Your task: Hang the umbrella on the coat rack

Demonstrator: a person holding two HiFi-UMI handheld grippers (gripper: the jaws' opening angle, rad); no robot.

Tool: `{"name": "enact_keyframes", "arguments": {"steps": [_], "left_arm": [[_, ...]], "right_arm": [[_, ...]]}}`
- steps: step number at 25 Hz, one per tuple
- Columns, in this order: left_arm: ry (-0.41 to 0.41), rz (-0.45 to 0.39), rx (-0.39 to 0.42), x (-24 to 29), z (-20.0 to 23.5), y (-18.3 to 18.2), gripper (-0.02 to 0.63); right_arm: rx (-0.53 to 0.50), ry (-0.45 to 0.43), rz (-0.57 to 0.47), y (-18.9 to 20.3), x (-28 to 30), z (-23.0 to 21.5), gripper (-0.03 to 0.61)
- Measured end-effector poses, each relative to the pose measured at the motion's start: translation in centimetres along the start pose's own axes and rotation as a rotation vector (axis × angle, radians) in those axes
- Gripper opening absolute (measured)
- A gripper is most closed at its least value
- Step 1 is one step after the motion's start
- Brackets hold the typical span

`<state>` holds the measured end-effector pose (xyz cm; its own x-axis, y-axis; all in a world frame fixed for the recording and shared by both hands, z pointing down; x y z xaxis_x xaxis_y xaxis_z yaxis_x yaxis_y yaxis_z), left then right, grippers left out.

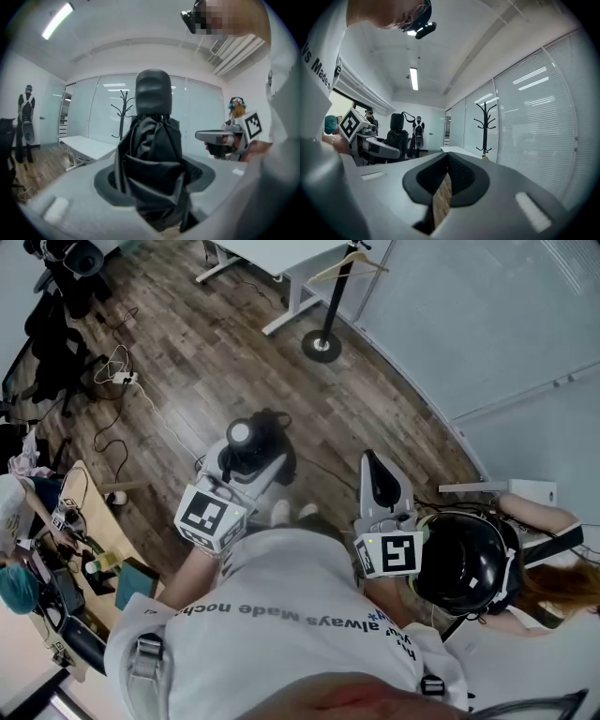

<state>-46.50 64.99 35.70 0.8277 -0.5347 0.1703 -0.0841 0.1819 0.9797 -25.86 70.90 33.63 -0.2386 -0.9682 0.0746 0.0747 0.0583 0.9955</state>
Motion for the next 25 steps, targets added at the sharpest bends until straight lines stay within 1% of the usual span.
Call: {"name": "enact_keyframes", "arguments": {"steps": [6,12,16,25], "left_arm": [[0.019,0.012,0.001,0.9,1.8,0.1,0.262],[0.022,0.013,0.01,4.9,4.2,-0.3,0.262],[0.035,0.015,0.018,9.7,5.9,-1.9,0.262],[0.052,0.015,0.055,22.7,10.4,-5.1,0.262]], "right_arm": [[0.019,0.027,0.011,0.7,1.6,-0.4,0.002],[0.02,0.042,0.0,1.1,4.7,-3.4,0.002],[0.034,0.053,-0.005,1.0,8.0,-7.5,0.002],[0.033,0.07,-0.024,0.9,16.2,-18.8,0.002]]}}
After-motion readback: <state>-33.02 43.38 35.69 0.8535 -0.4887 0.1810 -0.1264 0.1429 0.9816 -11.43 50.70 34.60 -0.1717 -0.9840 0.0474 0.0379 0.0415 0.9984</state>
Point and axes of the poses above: the fingertips, and each gripper's own axes: x forward along the fingers, z to its left, y out of its underside, the point moved 6 cm from there along -x, backward along the fingers, and after that the axes turned 5 degrees about y, right-handed, at the moved point
